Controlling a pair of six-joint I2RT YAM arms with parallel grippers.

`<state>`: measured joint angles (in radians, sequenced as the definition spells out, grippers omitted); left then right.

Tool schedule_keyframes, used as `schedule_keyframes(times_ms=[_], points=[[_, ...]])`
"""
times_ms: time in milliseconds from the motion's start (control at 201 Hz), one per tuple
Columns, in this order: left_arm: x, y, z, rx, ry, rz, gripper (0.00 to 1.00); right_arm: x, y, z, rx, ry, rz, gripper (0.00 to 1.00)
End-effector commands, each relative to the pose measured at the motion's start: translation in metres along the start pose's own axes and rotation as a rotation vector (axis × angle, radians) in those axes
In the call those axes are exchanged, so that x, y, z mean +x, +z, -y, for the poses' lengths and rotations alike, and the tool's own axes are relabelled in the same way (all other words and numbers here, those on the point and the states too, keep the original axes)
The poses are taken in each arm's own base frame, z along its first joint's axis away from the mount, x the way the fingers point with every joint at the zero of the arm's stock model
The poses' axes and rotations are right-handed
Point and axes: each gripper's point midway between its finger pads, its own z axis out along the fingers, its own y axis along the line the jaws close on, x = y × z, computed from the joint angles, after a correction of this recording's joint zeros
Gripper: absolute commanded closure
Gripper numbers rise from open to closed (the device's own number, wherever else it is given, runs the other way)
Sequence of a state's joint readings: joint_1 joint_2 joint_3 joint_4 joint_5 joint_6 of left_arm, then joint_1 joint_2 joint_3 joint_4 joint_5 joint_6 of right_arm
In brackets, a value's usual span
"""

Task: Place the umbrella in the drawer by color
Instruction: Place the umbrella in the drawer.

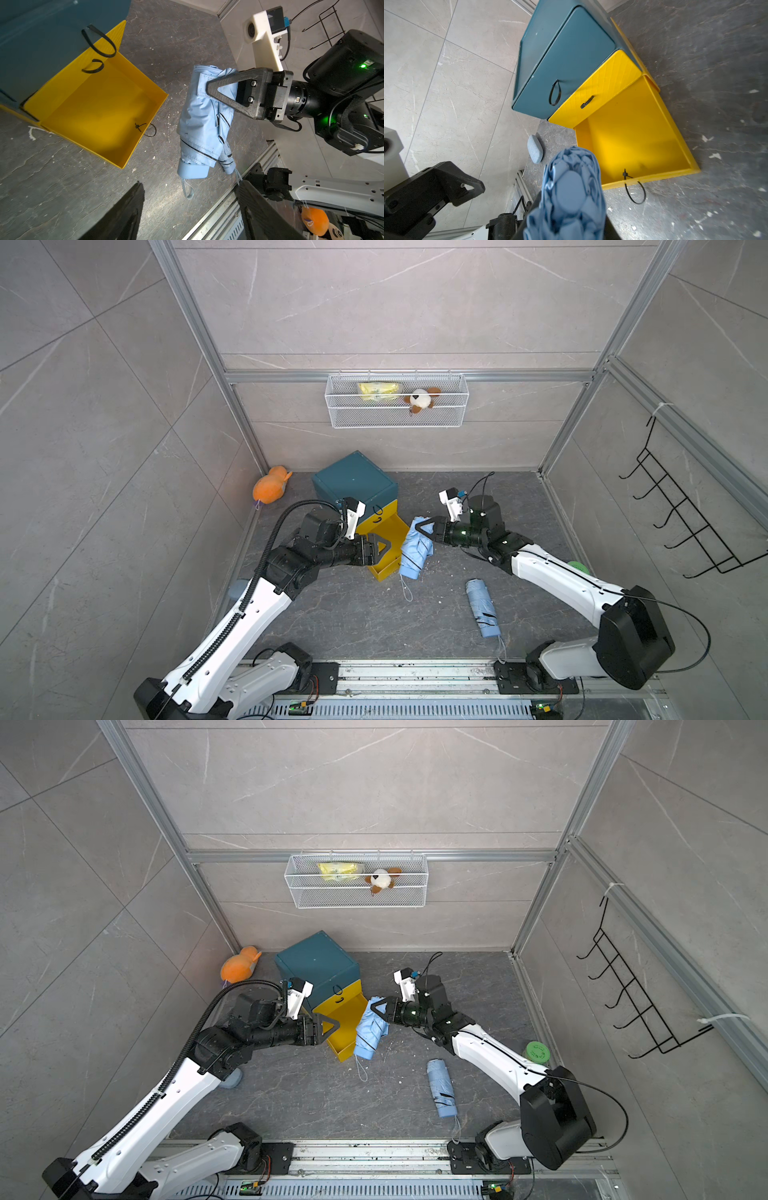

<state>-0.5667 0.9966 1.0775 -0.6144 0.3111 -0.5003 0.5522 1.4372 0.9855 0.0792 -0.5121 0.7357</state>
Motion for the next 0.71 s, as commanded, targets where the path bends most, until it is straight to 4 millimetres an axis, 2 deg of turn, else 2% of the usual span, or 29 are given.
schedule_keyframes(times_ms=[0,204,468,702], points=[[0.011,-0.006,-0.017,-0.072,-0.001,-0.004,0.25,-0.017,0.015,-0.029,-0.048,-0.052,0.059,0.8],[0.027,-0.002,-0.035,-0.124,-0.057,-0.016,0.24,-0.024,0.047,-0.021,-0.004,-0.036,0.139,0.82],[0.039,0.01,-0.043,-0.114,-0.102,-0.026,0.24,-0.042,0.063,0.002,0.087,0.013,0.347,0.82],[0.045,0.013,-0.048,-0.116,-0.112,-0.032,0.24,-0.042,0.079,0.02,0.178,0.024,0.433,0.82]])
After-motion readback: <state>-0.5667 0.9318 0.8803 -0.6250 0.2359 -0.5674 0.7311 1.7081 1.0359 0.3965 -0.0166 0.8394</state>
